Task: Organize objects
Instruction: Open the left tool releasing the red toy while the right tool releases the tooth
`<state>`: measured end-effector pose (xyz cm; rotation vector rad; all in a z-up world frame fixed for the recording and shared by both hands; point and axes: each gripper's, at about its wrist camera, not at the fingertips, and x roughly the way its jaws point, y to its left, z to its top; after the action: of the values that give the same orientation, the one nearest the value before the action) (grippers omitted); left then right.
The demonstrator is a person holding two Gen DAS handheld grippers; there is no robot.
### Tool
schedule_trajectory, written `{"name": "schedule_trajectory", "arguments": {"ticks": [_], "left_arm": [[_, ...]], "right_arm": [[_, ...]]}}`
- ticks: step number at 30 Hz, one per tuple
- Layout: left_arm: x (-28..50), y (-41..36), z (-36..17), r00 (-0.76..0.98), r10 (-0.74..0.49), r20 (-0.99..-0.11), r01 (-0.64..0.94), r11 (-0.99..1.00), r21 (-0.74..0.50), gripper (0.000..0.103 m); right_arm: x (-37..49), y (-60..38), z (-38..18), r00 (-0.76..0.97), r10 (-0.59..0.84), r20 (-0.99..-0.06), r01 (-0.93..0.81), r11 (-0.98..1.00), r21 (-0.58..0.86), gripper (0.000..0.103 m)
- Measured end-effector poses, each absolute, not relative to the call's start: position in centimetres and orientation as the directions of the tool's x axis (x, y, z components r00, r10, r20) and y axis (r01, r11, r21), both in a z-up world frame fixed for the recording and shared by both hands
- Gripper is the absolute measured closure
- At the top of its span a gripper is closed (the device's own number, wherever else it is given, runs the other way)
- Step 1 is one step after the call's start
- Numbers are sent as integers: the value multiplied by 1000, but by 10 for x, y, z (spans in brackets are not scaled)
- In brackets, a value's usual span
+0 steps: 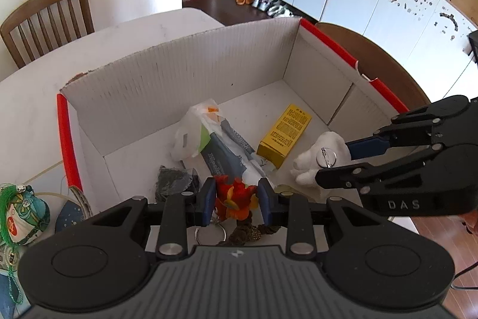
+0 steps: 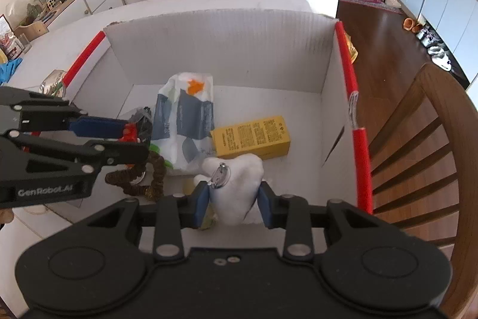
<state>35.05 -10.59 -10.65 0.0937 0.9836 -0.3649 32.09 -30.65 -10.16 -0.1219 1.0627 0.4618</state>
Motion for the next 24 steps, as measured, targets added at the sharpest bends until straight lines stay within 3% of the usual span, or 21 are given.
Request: {"name": "schedule_trajectory", "arguments": {"ticks": [7, 13, 18, 24], "left_arm": [[354, -108, -109, 486, -253, -837, 334, 938, -89, 73], [353, -105, -108, 489, -253, -835, 324, 941, -96, 72], [345, -98, -102, 512, -275, -814, 312, 942, -122, 42], [334, -90, -89, 540, -285, -792, 309, 942, -128, 42]], "right_arm": [[320, -309, -99, 409, 313, -857, -431, 894, 121, 65], [315, -309, -92, 429, 321, -844, -437, 892, 116, 53], [309, -308, -82, 447, 333, -830, -444, 888, 118, 51], [299, -309, -66, 474, 349, -808, -438, 890, 128, 50]]}}
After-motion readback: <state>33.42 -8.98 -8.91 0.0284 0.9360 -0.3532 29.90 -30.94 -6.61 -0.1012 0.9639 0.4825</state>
